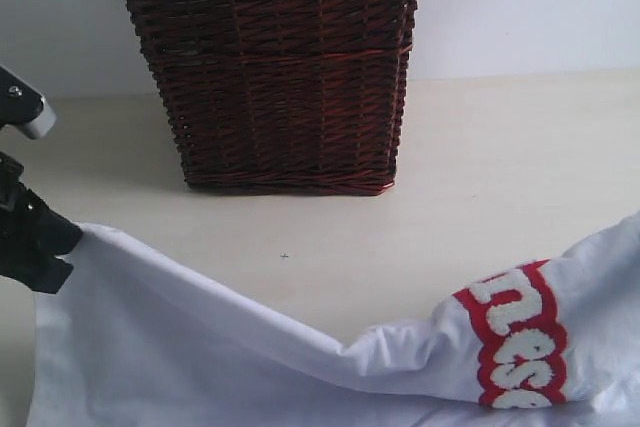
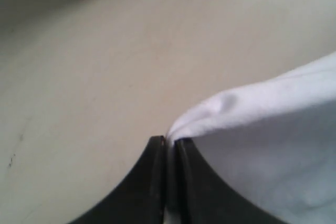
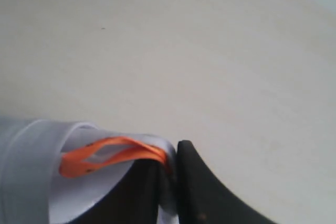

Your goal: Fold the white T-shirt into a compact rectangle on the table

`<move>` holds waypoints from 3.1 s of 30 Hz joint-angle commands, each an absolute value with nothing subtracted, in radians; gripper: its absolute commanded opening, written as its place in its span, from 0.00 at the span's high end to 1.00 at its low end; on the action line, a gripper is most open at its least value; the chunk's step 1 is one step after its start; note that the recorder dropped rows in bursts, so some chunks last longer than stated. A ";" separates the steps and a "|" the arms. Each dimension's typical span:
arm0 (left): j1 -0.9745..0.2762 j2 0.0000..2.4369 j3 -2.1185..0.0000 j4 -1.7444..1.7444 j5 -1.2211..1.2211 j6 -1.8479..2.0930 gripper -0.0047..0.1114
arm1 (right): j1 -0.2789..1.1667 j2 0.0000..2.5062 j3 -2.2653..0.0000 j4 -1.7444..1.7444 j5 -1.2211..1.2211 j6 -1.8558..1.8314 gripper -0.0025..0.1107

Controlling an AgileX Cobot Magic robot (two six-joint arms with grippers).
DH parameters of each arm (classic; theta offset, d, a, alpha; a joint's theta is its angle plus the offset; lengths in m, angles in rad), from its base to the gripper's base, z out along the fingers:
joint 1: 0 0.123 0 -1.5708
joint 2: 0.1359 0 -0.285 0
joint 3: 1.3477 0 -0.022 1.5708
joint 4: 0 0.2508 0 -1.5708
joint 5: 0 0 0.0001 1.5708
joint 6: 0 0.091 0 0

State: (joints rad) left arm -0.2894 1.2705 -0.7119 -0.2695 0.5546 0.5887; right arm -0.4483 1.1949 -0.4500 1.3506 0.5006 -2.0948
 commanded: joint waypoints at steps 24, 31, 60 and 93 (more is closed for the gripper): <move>-0.328 1.313 -0.710 -0.173 0.194 0.540 0.18 | -0.454 1.334 -0.796 1.348 0.781 -1.977 0.57; -0.348 0.986 -0.710 -0.314 0.231 0.553 0.96 | -0.454 1.242 -0.796 0.920 1.094 -1.721 0.98; -0.022 0.000 -0.166 -0.425 0.357 0.542 0.94 | -0.454 0.385 -0.538 0.746 0.648 -1.139 0.98; -0.019 0.064 0.000 -0.380 0.345 0.533 0.94 | -0.454 0.374 -0.496 0.751 0.712 -1.317 0.98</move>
